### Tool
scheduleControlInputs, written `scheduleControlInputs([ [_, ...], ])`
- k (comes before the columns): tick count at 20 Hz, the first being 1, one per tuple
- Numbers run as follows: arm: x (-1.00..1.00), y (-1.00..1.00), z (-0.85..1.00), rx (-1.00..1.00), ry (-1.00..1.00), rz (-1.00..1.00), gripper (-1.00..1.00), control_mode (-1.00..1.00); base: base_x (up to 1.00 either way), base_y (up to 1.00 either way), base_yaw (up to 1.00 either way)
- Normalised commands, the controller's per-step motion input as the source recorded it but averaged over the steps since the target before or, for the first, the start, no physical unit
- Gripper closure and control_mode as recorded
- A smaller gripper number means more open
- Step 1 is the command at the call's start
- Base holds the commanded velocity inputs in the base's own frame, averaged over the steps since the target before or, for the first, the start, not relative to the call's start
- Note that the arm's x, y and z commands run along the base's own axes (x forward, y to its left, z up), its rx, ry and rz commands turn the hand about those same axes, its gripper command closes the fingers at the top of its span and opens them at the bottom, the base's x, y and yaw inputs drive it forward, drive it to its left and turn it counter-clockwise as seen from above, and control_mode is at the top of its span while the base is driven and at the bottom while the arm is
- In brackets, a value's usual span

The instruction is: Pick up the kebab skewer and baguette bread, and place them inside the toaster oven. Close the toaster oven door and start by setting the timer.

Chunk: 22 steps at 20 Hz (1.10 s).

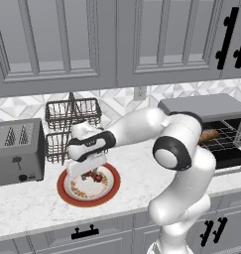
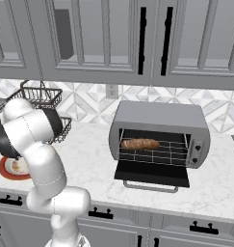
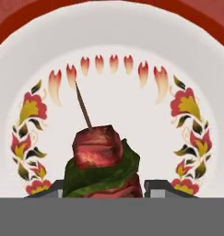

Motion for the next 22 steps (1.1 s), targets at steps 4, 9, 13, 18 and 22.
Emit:
scheduleControlInputs([
  [4,-0.33,-0.34,0.82,0.04,0.00,0.00,1.00,-1.00,0.00,0.00,0.00],
  [9,-0.62,-0.69,0.53,0.00,0.00,-0.14,1.00,-1.00,0.00,0.00,0.00],
  [13,-0.16,-0.94,0.49,0.00,0.01,-0.32,1.00,-1.00,0.00,0.00,0.00],
  [18,-0.02,-1.00,0.52,0.04,0.01,-0.32,1.00,-1.00,0.00,0.00,0.00],
  [22,0.00,-0.99,0.48,0.06,0.00,-0.32,1.00,-1.00,0.00,0.00,0.00],
])
